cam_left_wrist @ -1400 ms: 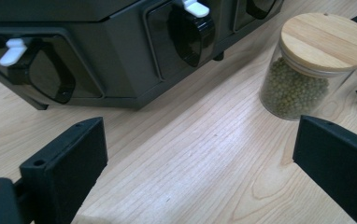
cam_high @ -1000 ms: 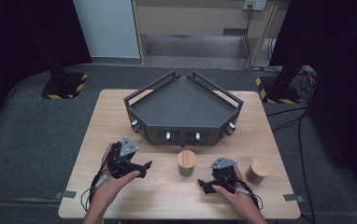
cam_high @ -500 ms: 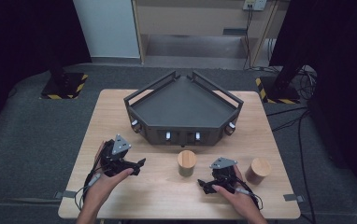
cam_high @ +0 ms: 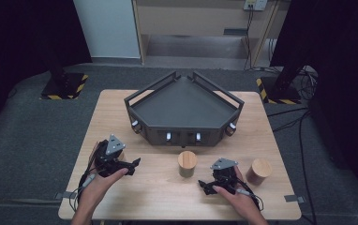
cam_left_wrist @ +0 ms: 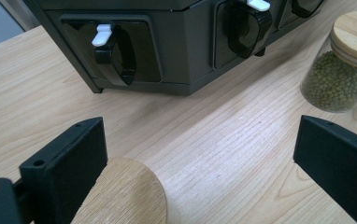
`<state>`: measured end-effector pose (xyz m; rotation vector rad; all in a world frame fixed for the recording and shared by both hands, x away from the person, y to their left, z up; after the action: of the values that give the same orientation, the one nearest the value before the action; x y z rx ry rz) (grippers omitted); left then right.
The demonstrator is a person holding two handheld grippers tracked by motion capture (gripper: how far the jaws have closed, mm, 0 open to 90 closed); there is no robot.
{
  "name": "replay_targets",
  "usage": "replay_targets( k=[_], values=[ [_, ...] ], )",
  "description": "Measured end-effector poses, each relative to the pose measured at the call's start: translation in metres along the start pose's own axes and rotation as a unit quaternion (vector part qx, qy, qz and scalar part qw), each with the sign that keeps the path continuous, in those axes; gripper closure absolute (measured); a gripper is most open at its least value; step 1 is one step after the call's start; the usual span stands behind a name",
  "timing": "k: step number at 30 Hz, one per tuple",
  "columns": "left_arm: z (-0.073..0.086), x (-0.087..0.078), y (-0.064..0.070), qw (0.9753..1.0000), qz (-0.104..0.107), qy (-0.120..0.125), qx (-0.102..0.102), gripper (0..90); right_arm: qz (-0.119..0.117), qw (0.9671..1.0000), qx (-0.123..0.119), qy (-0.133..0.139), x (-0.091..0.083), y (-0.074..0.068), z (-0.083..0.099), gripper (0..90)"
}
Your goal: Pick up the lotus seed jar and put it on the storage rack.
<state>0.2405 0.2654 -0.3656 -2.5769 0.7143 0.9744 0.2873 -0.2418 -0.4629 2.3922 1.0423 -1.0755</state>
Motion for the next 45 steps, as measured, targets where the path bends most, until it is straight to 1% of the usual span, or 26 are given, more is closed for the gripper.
replay_targets(
  k=[14,25,30,33,38,45],
  values=[
    [0.005,-0.006,-0.008,0.9999,-0.010,0.000,-0.006,1.6,0.000,1.0000,0.000,0.001,0.000,0.000,0.000,0.7],
    [0.015,-0.007,-0.015,0.9996,-0.020,-0.003,-0.018,1.5,0.001,1.0000,0.001,0.000,0.000,0.000,0.000,0.7],
    [0.018,-0.008,-0.018,0.9995,-0.024,-0.005,-0.020,1.4,0.001,1.0000,0.001,0.000,0.000,0.000,0.000,0.7],
    [0.019,-0.007,-0.018,0.9993,-0.030,-0.008,-0.020,1.4,0.001,1.0000,0.001,0.000,0.000,0.000,0.000,0.7],
    [0.025,-0.006,-0.020,0.9991,-0.031,-0.007,-0.027,1.4,0.001,1.0000,0.001,0.001,0.000,-0.001,0.000,0.7],
    [0.029,-0.001,-0.022,0.9989,-0.032,-0.012,-0.031,1.3,0.001,1.0000,0.001,0.001,0.000,-0.001,0.000,0.7]
  ],
)
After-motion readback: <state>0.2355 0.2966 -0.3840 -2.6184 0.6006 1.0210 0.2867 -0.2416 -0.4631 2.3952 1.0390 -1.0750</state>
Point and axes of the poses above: each handheld gripper's, and its own axes: x roughly forward along the jaws, z roughly out of its underside, y roughly to its right, the point moved 1 cm from there along x, roughly forward along the jaws, and after that the axes turned 4 degrees about -y, right-handed, at the moved point
